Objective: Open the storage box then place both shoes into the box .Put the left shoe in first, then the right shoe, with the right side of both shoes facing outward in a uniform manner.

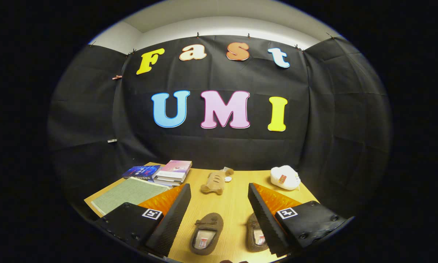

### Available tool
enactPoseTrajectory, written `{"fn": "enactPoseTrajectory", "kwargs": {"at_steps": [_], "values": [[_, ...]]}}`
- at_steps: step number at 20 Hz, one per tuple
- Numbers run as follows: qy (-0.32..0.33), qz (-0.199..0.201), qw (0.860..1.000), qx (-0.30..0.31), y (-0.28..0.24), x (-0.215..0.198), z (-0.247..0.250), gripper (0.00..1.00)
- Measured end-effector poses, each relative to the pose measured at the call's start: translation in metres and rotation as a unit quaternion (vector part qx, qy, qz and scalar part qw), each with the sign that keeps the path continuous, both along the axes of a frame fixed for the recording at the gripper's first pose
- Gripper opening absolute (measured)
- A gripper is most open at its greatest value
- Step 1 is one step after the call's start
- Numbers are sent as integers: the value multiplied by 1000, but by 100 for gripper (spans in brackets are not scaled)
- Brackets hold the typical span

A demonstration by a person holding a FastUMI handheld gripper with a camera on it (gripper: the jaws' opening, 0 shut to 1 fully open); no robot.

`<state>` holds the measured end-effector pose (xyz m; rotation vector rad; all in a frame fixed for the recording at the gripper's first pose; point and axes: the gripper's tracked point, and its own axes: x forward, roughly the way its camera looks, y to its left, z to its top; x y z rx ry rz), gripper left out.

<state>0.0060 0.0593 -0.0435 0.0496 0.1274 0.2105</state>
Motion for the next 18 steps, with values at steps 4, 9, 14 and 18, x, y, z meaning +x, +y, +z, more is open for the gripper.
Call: {"fn": "enactPoseTrajectory", "kwargs": {"at_steps": [4, 9, 14, 18], "values": [[60, 78, 994, 39, 36, -2, -28, 97], [136, 149, 976, 81, 74, -6, -74, 99], [216, 222, 939, 148, 115, -22, -106, 99], [280, 280, 897, 196, 150, -36, -132, 98]]}}
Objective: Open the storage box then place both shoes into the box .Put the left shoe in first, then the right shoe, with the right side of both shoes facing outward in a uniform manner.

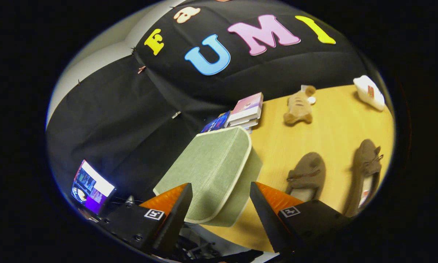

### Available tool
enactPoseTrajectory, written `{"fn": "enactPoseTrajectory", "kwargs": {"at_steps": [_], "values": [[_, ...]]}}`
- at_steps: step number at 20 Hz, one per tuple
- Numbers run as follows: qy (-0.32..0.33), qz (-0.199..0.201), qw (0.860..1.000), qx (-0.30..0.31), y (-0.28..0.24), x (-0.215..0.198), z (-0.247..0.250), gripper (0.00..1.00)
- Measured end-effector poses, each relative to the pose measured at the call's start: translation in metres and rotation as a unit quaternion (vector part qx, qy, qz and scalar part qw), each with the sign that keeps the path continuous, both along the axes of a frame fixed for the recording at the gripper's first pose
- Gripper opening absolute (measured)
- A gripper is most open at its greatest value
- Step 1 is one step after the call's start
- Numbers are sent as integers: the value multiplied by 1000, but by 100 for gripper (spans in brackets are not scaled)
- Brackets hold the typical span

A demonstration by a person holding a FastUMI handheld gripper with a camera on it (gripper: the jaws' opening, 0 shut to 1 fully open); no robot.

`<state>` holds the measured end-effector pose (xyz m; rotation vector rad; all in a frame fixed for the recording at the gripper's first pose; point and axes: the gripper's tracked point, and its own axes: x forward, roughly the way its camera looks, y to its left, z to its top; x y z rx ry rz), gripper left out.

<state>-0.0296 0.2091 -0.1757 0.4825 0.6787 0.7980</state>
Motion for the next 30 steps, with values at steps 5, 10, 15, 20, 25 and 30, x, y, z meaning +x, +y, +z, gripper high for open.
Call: {"fn": "enactPoseTrajectory", "kwargs": {"at_steps": [5, 10, 15, 20, 25, 30], "values": [[98, 55, 992, 63, 33, -10, -27, 98], [176, 105, 971, 126, 56, -18, -39, 98], [264, 87, 939, 201, 64, -6, -43, 96], [303, 94, 923, 218, 62, -7, -40, 71], [328, 93, 914, 219, 58, -5, -39, 64], [341, 80, 911, 217, 44, -2, -34, 53]]}}
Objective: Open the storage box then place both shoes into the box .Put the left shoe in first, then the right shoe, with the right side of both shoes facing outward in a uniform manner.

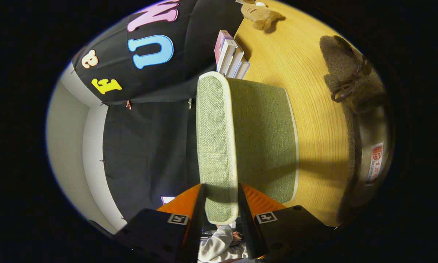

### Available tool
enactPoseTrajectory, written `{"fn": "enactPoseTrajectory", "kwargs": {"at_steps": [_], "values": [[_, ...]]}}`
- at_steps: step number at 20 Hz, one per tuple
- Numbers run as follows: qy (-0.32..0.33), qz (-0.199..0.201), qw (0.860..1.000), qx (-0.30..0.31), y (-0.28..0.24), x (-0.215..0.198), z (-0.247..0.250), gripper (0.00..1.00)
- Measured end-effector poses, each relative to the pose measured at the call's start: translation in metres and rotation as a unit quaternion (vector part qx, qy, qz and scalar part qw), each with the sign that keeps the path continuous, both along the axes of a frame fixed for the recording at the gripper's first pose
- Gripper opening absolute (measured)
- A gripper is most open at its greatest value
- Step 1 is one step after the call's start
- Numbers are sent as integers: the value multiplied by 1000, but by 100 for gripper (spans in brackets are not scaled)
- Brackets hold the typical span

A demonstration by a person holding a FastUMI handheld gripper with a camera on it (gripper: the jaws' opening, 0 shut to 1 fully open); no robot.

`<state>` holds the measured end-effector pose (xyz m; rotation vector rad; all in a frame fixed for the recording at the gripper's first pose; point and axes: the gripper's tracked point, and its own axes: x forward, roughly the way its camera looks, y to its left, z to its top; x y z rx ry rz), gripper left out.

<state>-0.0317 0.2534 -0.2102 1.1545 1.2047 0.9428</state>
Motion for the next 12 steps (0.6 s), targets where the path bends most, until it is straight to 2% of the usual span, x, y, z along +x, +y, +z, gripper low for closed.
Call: {"fn": "enactPoseTrajectory", "kwargs": {"at_steps": [2, 7, 8, 10, 12], "values": [[7, -5, 1000, -4, 0, 3, 0, 34], [20, 12, 1000, 12, 11, -9, 14, 34], [22, 7, 1000, 16, 9, -3, 16, 13], [24, 10, 999, 23, 11, -3, 21, 8], [28, 14, 999, 25, 15, -3, 22, 8]]}}
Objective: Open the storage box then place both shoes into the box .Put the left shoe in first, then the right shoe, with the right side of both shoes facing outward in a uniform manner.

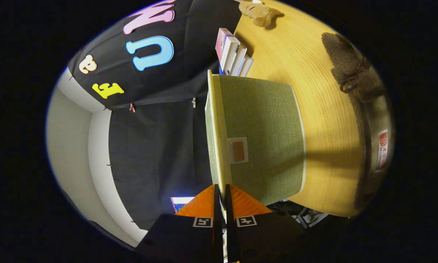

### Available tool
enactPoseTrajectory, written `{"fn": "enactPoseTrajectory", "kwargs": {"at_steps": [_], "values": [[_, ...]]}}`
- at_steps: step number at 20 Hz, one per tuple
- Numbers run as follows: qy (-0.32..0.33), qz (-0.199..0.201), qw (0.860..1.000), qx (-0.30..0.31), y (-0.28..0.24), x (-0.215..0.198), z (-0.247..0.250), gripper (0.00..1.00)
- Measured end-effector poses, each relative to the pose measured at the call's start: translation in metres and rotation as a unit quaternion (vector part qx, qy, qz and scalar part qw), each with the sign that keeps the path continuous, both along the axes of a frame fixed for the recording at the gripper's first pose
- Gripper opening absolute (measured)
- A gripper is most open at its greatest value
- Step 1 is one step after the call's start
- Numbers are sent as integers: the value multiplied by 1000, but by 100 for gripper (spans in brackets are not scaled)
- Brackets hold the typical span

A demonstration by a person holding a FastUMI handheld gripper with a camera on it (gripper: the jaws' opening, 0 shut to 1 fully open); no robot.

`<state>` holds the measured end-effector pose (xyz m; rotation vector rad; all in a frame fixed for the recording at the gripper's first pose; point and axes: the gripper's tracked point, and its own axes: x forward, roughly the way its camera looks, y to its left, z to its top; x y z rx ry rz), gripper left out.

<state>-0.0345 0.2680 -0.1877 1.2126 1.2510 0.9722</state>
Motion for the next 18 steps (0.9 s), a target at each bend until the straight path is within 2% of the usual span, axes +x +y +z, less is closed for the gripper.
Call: {"fn": "enactPoseTrajectory", "kwargs": {"at_steps": [2, 8, 12, 18], "values": [[-7, -2, 1000, -10, 1, 2, -3, 5], [-25, 5, 999, -27, 7, 1, 12, 5], [-58, 10, 997, -44, 10, 2, 32, 5], [-126, 40, 989, -73, 40, 12, 71, 5]]}}
